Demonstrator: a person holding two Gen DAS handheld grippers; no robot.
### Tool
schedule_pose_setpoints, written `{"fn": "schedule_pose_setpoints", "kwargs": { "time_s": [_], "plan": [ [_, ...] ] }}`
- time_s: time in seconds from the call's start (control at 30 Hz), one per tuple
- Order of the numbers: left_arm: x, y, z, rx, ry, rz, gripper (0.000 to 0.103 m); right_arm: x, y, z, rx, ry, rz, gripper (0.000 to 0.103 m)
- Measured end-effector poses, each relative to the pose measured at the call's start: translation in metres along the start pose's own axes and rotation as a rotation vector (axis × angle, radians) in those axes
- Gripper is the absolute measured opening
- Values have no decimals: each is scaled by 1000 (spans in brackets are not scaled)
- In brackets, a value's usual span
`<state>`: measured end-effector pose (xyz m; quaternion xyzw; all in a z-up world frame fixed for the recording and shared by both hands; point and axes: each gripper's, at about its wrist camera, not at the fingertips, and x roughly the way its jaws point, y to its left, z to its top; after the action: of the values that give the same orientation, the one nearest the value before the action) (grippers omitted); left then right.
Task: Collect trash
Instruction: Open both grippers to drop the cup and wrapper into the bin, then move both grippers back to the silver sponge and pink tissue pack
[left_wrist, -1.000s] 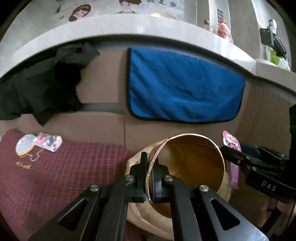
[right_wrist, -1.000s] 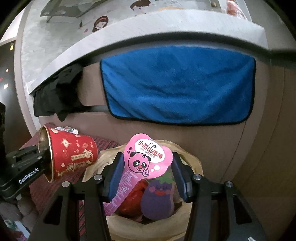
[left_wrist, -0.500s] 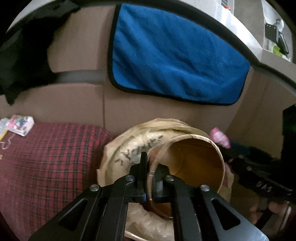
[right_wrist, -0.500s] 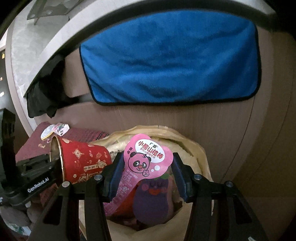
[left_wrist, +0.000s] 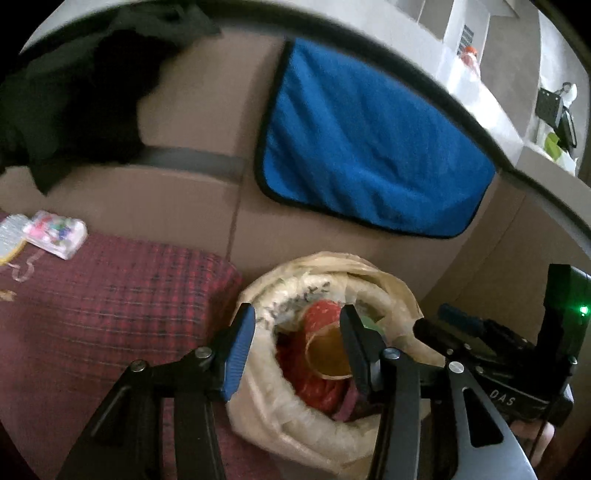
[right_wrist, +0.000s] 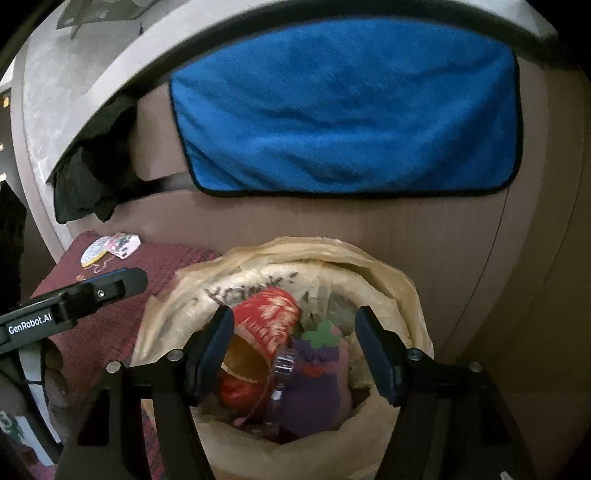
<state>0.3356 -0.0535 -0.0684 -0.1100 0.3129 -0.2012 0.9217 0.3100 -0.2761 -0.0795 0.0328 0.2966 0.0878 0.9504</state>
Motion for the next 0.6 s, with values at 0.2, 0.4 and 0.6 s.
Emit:
{"fn": "schedule_pose_setpoints", "kwargs": {
  "time_s": [0.2, 0.4, 0.6],
  "plan": [
    [-76, 21, 21, 39, -105, 77, 49, -29, 45, 18, -64, -55, 24, 65],
    [-166, 56, 48, 88, -238, 196, 49, -50, 106, 44, -126, -112, 88, 65],
    [-230, 100, 78, 109, -319, 291, 49, -41, 161, 69, -119, -102, 161, 65]
  ]
}}
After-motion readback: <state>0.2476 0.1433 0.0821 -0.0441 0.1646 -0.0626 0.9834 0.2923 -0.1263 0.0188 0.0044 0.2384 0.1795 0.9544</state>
